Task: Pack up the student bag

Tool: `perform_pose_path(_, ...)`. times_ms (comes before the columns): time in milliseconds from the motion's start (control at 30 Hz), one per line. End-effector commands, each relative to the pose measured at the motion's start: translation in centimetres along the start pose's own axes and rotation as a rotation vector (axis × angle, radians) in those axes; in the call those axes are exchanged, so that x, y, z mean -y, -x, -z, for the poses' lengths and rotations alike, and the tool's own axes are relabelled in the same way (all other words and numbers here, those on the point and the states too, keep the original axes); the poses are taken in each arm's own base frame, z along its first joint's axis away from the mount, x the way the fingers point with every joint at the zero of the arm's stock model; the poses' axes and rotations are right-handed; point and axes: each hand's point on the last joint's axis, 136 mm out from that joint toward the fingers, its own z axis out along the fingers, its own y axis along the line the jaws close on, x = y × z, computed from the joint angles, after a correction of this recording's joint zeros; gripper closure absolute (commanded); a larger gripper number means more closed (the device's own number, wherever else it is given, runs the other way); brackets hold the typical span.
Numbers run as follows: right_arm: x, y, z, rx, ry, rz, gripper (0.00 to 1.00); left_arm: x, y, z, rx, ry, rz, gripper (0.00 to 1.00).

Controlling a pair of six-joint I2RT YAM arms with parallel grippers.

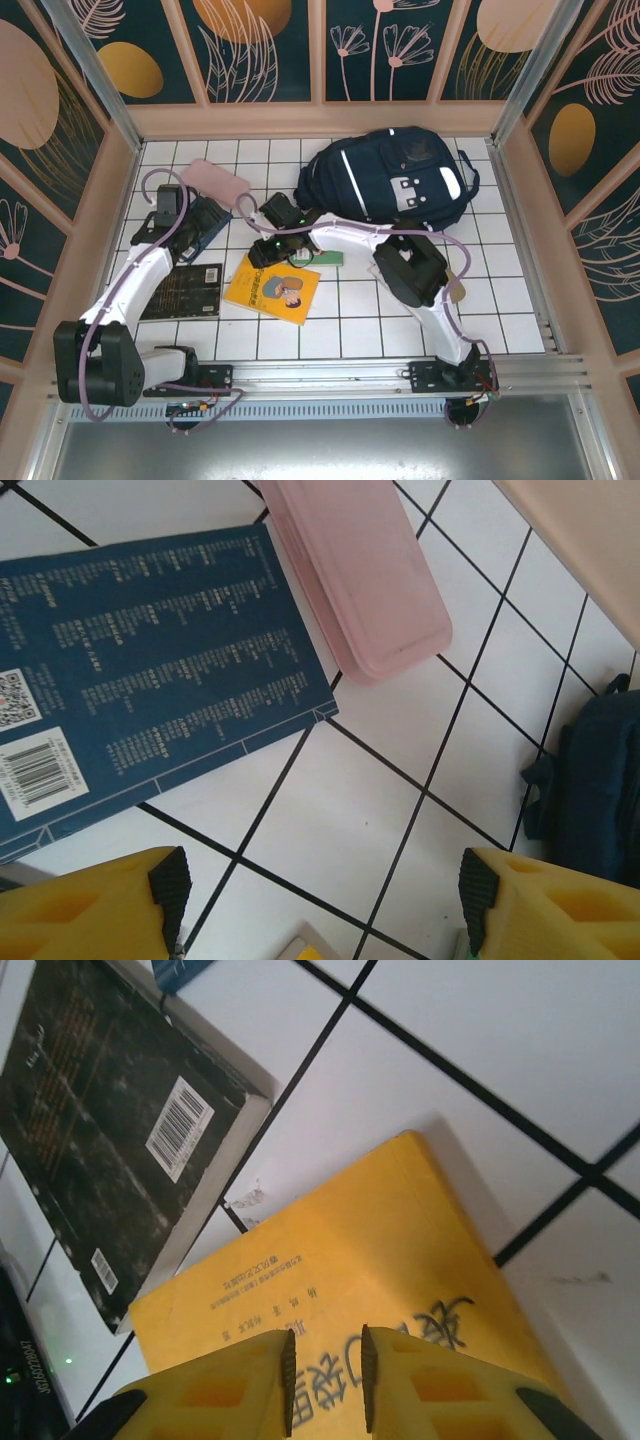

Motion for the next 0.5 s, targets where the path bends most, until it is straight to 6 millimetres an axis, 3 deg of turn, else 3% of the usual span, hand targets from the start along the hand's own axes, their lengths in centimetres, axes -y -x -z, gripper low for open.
perform_pose_path(0,-0.5,-0.1,-1.4,-0.032,0.028,0.027,0.74,-1.4,-0.5,0.6,0.005,0.045,0.009,0.26)
perform_pose_path(100,-0.1,-0.2,-2.5,-0.041,0.019,0.030,0.74,-1.1,-1.0,0.8,-0.007,0.016,0.012,0.27)
perform_pose_path(200,1.9,0.2,-3.1,-0.028,-0.029,-0.005,0.74,-0.6,-1.3,1.0,-0.020,-0.019,0.003,0.29)
perform_pose_path(467,10.8,3.2,-1.7,0.085,-0.182,-0.241,0.74,0.1,-2.5,1.2,-0.059,-0.091,0.013,0.33)
